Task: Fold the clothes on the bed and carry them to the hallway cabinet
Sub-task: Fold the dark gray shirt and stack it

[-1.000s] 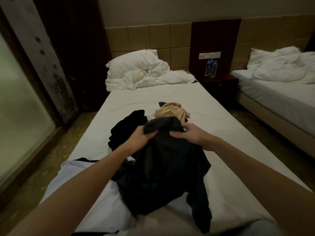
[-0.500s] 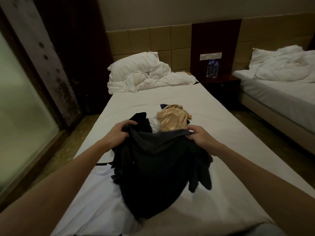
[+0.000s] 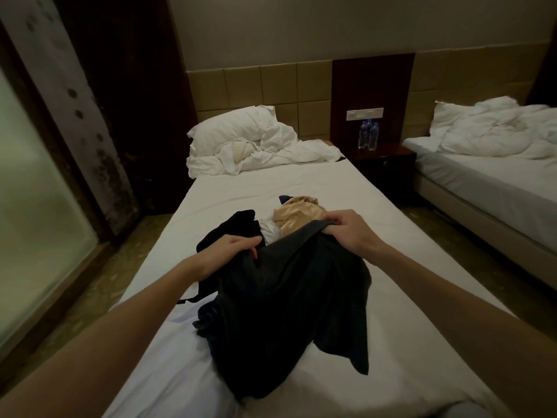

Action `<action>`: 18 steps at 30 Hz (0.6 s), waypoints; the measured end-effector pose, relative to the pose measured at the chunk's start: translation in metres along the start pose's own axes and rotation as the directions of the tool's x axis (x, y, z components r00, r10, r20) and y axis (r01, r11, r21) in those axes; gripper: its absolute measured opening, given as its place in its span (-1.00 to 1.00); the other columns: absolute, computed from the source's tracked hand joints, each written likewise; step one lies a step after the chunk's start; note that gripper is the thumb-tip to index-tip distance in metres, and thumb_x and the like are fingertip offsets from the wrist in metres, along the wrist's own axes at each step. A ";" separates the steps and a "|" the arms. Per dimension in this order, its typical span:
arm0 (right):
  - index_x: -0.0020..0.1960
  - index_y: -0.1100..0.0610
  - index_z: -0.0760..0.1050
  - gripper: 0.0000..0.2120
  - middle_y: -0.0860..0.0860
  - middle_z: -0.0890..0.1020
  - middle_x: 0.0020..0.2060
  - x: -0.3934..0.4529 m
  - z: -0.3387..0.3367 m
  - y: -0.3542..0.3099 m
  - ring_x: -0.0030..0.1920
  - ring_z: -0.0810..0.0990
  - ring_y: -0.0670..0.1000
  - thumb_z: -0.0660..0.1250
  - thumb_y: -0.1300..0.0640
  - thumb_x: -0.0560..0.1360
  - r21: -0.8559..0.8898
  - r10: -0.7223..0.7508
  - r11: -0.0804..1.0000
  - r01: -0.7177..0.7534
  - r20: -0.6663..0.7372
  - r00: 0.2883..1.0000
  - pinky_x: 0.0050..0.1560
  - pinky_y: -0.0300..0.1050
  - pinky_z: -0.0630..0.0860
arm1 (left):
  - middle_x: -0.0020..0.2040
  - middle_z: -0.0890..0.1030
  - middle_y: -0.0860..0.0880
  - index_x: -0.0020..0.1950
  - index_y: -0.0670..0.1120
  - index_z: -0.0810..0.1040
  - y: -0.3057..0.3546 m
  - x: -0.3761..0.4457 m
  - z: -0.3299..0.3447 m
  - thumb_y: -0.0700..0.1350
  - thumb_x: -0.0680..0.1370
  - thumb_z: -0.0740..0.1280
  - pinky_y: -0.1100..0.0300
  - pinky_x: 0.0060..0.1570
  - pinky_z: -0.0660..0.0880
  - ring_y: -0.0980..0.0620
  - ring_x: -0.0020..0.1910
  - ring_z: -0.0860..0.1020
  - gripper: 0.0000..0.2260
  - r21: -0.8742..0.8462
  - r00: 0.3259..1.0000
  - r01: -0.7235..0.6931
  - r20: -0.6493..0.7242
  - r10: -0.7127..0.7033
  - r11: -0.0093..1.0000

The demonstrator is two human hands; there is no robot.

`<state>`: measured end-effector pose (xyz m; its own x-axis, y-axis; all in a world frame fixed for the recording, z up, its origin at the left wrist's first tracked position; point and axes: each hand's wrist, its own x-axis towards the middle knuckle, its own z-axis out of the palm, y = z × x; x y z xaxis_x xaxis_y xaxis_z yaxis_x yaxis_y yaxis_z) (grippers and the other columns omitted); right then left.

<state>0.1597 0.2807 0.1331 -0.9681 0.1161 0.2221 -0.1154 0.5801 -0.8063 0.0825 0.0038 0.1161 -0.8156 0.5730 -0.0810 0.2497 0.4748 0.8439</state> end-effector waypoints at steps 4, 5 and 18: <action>-0.18 0.03 0.68 -0.83 -0.04 0.67 -0.18 0.002 -0.002 -0.010 -0.03 0.61 0.00 0.34 0.22 0.48 0.014 0.020 1.000 -0.020 -0.008 1.000 0.01 -0.14 0.50 | -0.15 0.54 0.10 -0.08 0.09 0.49 0.007 -0.002 0.005 0.52 0.23 0.39 0.15 -0.15 0.44 0.12 -0.19 0.51 -0.44 0.519 0.989 -0.114 0.138 0.049 0.847; -0.16 0.03 0.68 -0.85 -0.03 0.68 -0.15 0.003 0.000 -0.014 -0.02 0.60 -0.01 0.36 0.20 0.46 0.020 0.030 0.999 -0.030 -0.005 1.000 0.04 -0.13 0.50 | -0.09 0.51 0.13 -0.06 0.13 0.40 0.009 -0.003 0.009 0.57 0.14 0.37 0.13 -0.15 0.47 0.12 -0.16 0.50 -0.36 0.671 0.982 -0.168 0.179 0.063 0.722; 0.14 0.10 0.64 -0.78 -0.04 0.64 0.02 0.006 -0.067 -0.008 0.10 0.57 -0.02 0.36 0.28 0.54 -0.244 -0.059 0.968 0.053 -0.017 0.998 0.14 -0.16 0.44 | -0.38 0.47 0.06 -0.29 -0.08 0.46 0.036 -0.019 -0.048 -0.02 0.65 0.26 0.11 -0.28 0.36 0.15 -0.40 0.42 -0.68 0.455 0.913 -0.156 -0.271 0.303 0.877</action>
<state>0.1694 0.3310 0.1777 -0.9555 0.0954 0.2791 -0.1092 0.7647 -0.6351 0.0820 -0.0217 0.1733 -0.8108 0.4862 0.3259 0.5837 0.6307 0.5114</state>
